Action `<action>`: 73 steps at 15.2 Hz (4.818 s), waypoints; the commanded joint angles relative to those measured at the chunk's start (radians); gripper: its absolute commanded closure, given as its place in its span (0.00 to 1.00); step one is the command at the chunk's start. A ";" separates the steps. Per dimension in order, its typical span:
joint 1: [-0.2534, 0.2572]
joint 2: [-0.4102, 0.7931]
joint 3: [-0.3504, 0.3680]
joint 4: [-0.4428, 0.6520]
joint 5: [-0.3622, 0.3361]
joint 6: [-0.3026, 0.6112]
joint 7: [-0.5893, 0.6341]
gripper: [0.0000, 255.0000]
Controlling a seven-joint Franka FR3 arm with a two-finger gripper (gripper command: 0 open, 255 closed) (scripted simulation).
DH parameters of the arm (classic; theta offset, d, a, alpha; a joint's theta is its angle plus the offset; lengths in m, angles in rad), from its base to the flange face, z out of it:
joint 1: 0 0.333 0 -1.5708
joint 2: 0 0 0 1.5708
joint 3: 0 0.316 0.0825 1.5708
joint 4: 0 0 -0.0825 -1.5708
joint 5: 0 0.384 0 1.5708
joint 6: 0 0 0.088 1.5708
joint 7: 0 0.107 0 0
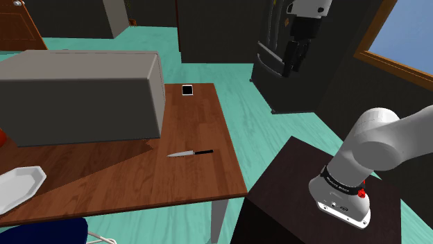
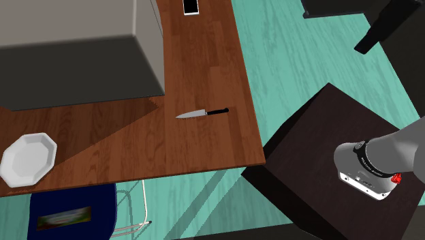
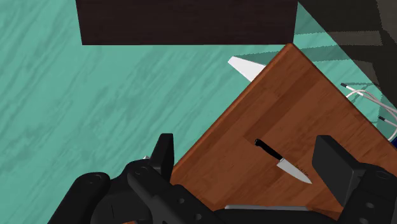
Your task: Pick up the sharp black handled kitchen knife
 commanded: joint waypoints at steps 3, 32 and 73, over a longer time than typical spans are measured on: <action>0.012 0.043 0.005 -0.024 0.005 0.064 -0.021 0.00; 0.172 1.001 0.124 0.195 0.018 0.753 -0.271 0.00; 0.215 1.200 0.149 0.394 -0.021 0.740 -0.297 1.00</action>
